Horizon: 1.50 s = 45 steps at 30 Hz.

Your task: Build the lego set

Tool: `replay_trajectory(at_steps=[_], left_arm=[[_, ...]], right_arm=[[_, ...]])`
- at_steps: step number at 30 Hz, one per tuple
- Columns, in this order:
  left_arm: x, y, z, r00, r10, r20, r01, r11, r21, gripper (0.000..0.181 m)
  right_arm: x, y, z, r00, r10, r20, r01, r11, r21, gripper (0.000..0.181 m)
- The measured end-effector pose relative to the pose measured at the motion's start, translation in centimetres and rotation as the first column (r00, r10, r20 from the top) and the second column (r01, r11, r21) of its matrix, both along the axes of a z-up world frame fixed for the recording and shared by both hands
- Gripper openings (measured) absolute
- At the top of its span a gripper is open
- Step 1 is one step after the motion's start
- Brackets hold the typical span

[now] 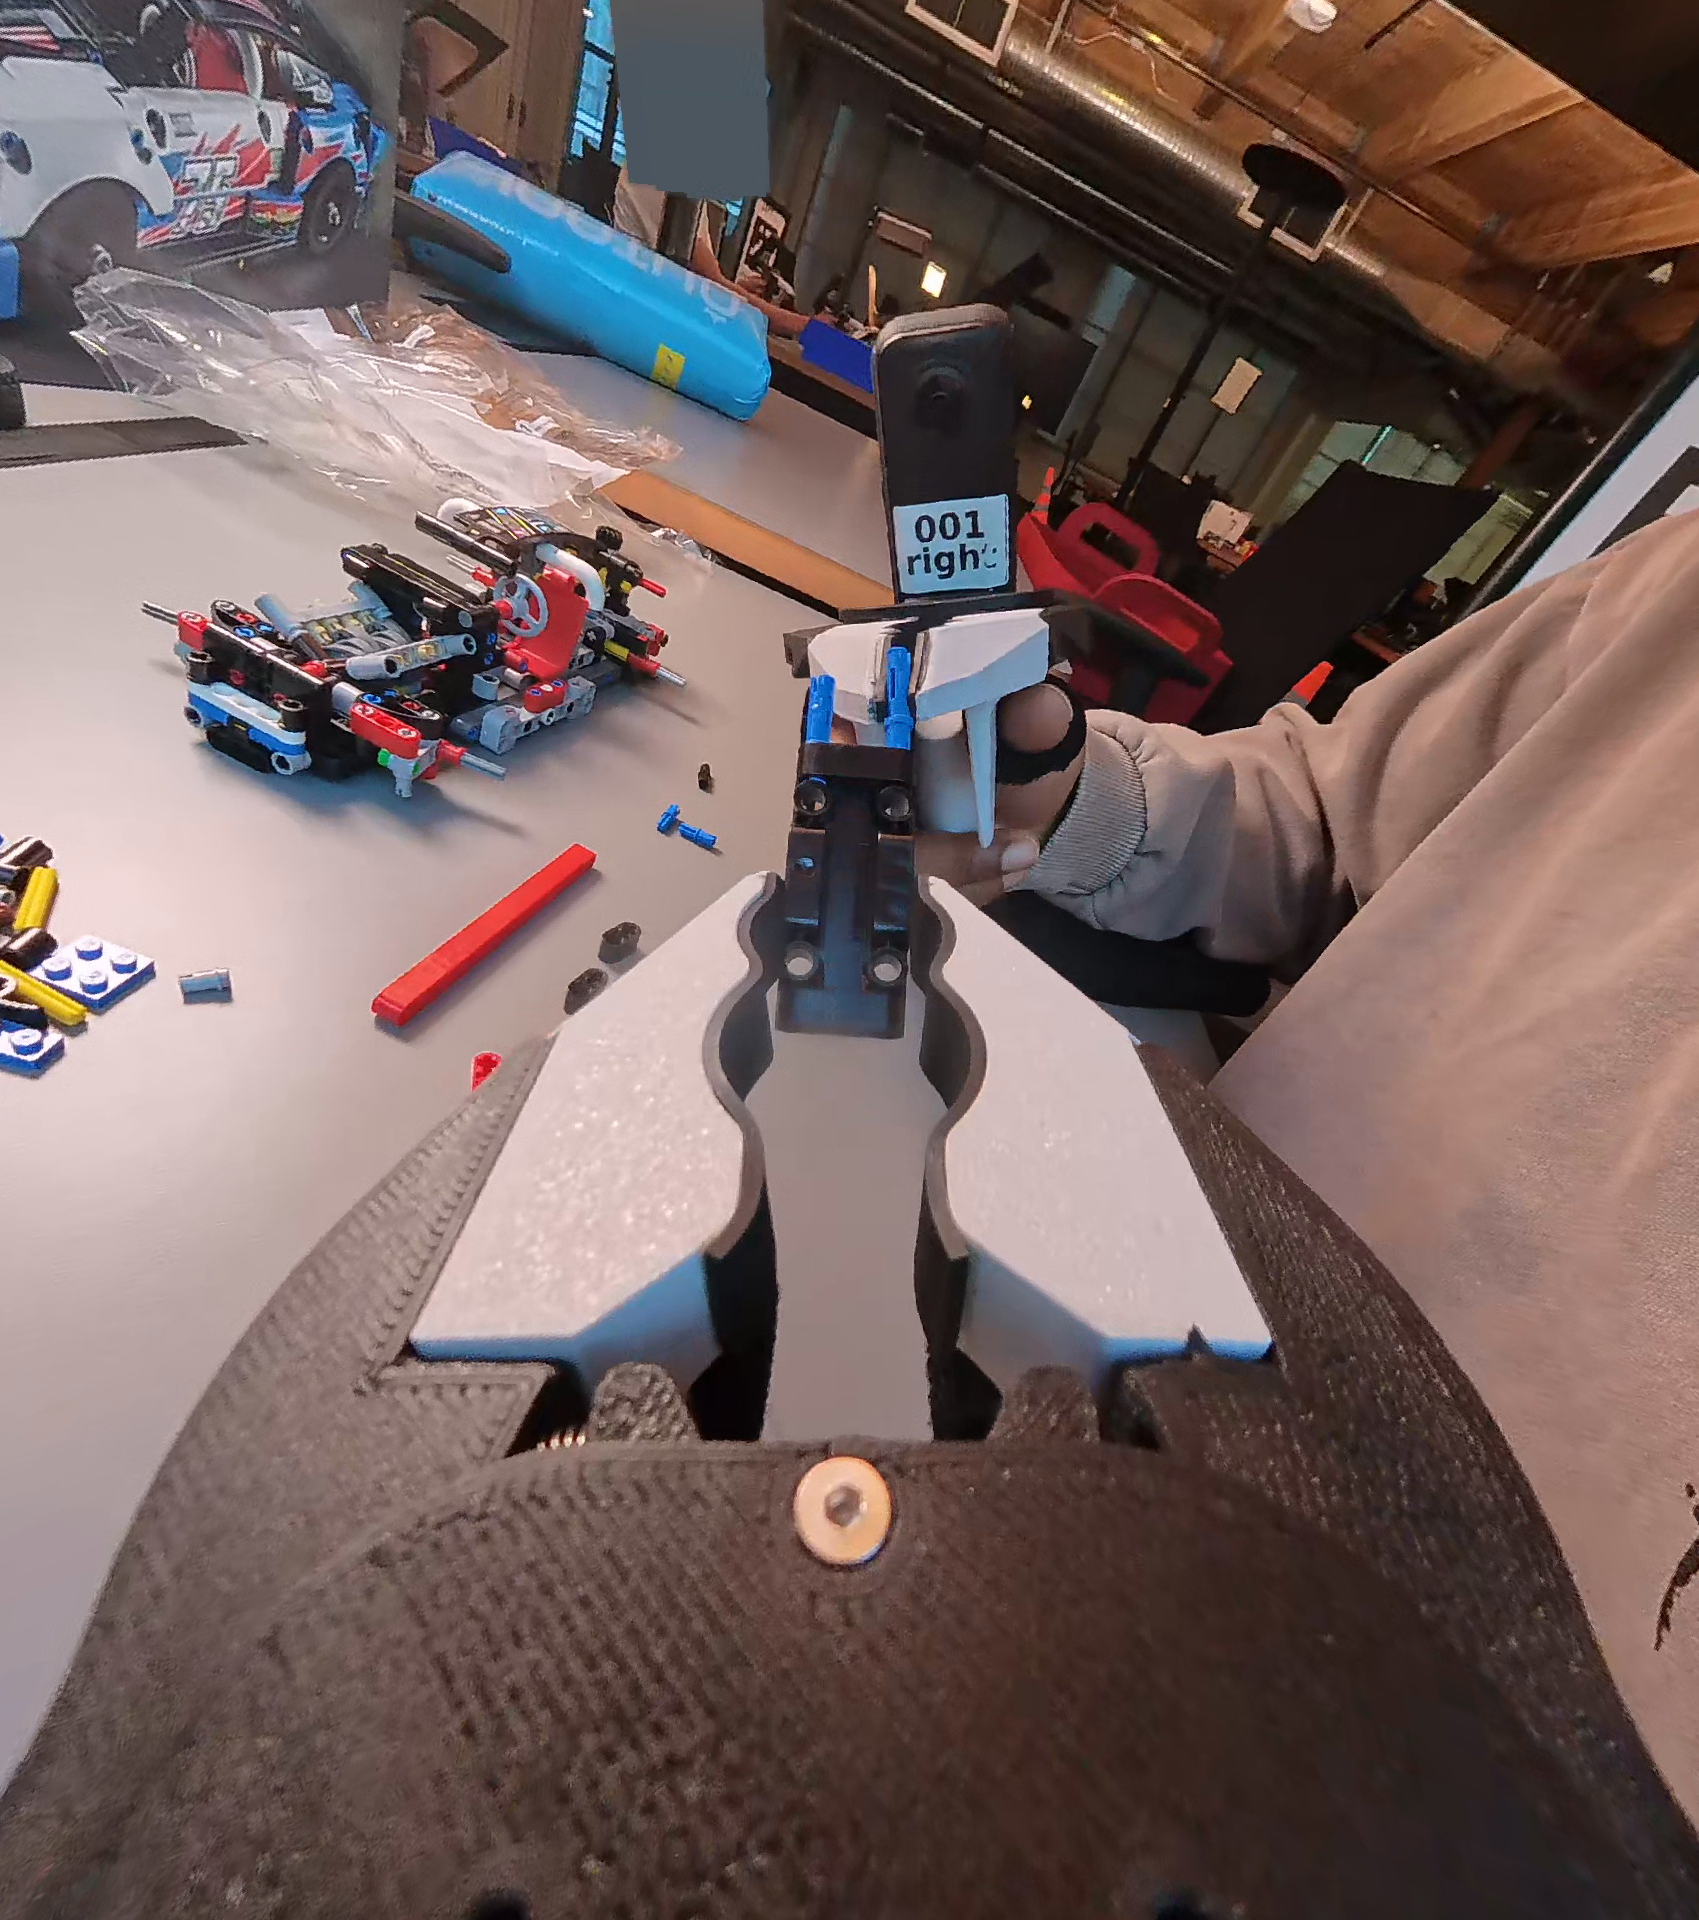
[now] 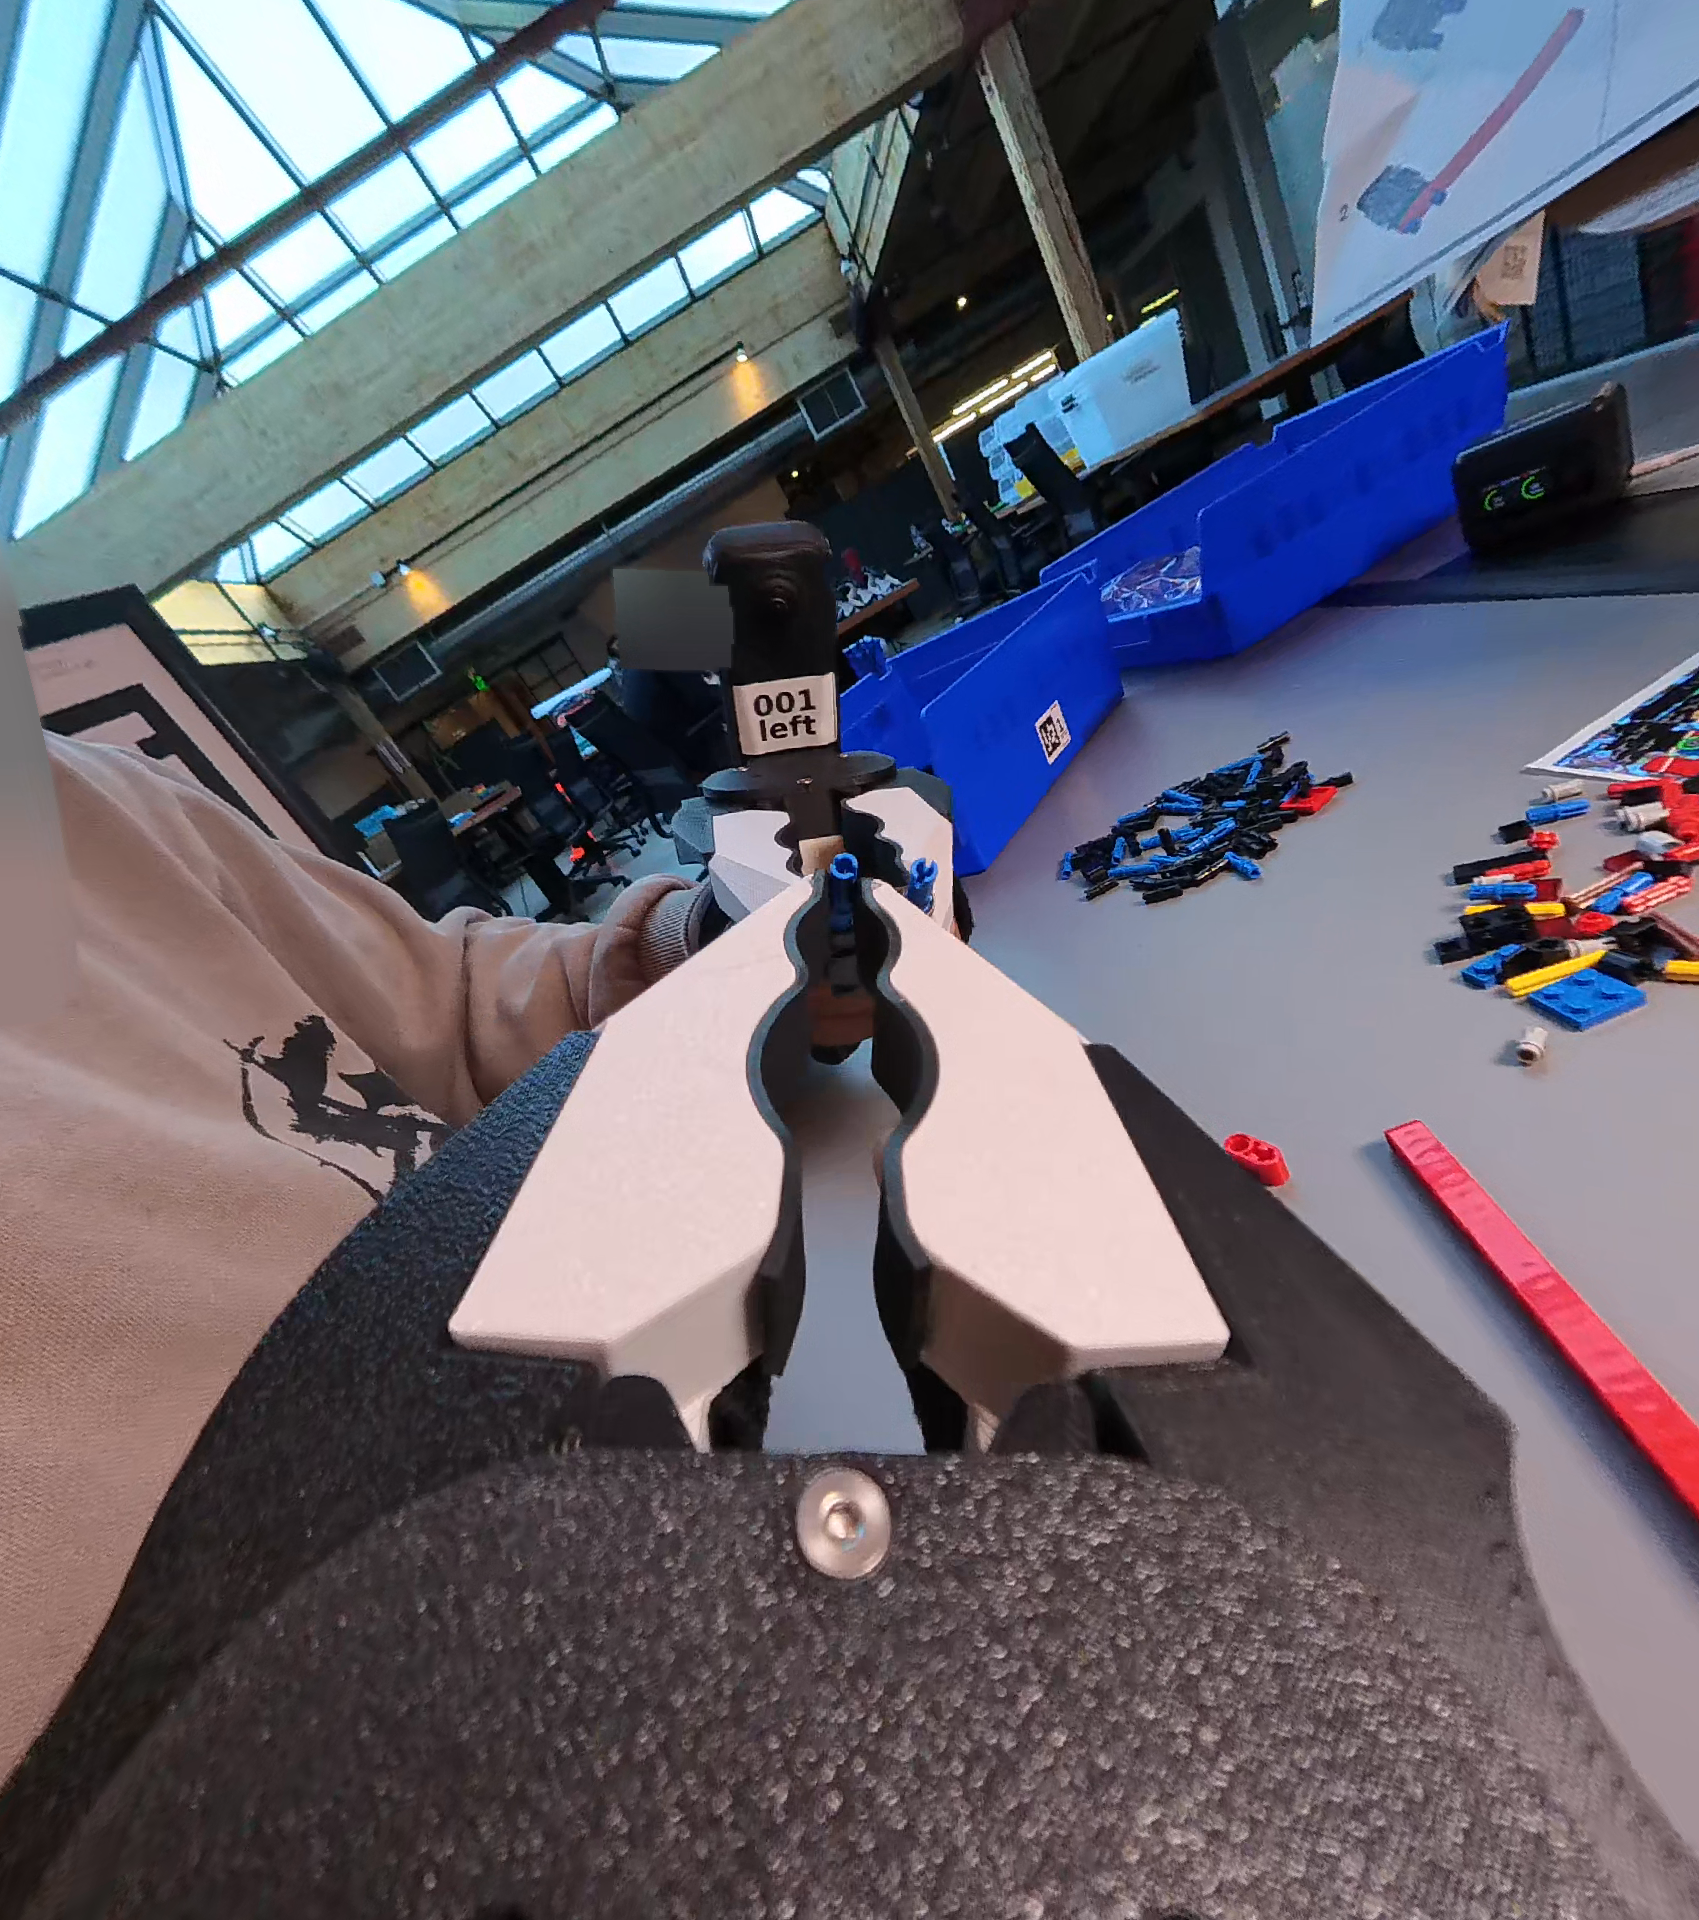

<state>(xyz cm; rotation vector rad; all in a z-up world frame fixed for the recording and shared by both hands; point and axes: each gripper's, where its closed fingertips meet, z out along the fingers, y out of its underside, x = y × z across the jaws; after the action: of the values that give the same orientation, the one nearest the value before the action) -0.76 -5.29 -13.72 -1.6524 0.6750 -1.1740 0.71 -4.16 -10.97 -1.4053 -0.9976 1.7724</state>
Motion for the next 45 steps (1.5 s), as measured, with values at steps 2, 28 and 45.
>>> replay_trajectory(at_steps=[2, 28, 45], left_arm=[[0.0, 0.0, -0.6, 0.999, -0.004, -0.038, 0.004, 1.000, -0.001, 0.022], [0.6, 0.4, 1.6, 0.903, 0.309, -0.297, -0.120, 0.848, 0.517, 0.007], [1.5, -2.0, -1.2, 0.808, 0.206, -0.552, 0.162, 0.823, 0.545, 0.003]], right_arm=[[0.0, 0.1, -0.1, 1.000, -0.008, 0.001, 0.008, 1.000, 0.008, 0.000], [-2.0, -0.9, -0.7, 1.000, 0.008, -0.030, -0.013, 0.987, -0.163, 0.001], [-1.1, -3.7, -3.8, 0.964, 0.145, 0.224, -0.196, 0.954, 0.226, 0.006]])
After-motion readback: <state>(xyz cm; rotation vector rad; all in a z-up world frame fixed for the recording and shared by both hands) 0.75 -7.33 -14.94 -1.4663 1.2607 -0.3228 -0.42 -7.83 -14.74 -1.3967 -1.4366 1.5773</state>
